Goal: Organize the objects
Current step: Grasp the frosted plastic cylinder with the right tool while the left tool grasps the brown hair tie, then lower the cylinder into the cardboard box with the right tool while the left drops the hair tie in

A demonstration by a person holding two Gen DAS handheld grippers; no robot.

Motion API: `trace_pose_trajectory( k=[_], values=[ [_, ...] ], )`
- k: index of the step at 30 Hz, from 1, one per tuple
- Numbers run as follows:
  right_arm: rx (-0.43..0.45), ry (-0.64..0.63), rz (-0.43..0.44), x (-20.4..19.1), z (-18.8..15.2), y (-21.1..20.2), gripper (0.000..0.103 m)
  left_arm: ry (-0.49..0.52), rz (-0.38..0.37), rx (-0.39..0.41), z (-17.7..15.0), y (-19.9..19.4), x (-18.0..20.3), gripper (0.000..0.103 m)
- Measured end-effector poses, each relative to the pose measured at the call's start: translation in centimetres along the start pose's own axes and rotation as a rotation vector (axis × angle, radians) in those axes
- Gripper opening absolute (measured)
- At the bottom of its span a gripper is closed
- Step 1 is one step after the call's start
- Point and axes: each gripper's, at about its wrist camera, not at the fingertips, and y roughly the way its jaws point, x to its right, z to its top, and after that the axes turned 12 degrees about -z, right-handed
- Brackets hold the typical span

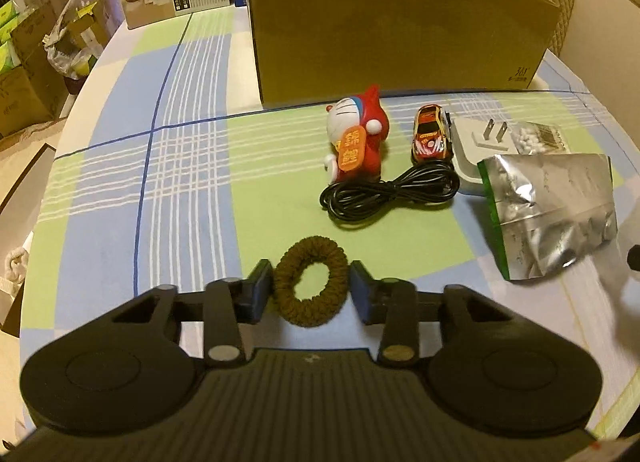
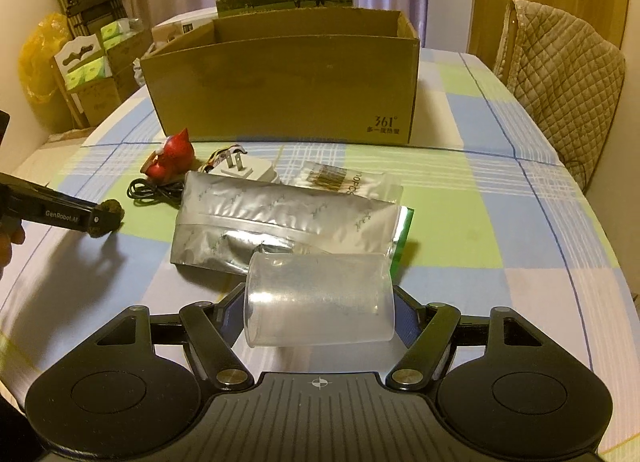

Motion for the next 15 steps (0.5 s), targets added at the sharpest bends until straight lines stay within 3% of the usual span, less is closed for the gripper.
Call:
trace_pose_trajectory(
  k=[1, 2, 8, 15],
  values=[
    [0.002, -0.001, -0.002, 0.0, 0.0, 0.0, 0.069, 0.0, 0.002, -0.005, 0.0, -0.1, 0.1, 0.018],
    [0.002, 0.0, -0.002, 0.0, 0.1, -0.1, 0.069, -0.002, 0.006, -0.013, 0.1, -0.1, 0.1, 0.016],
    [0.018, 0.003, 0.001, 0.1, 0.7, -0.8, 0.069, -0.057, 0.009, -0.019, 0.3, -1.3, 0.7, 0.014],
    [0.065, 0.006, 0.014, 0.4, 3.3, -2.7, 0.069, -0.135, -0.029, 0.074, 2.8, -5.5, 3.0, 0.014]
  ],
)
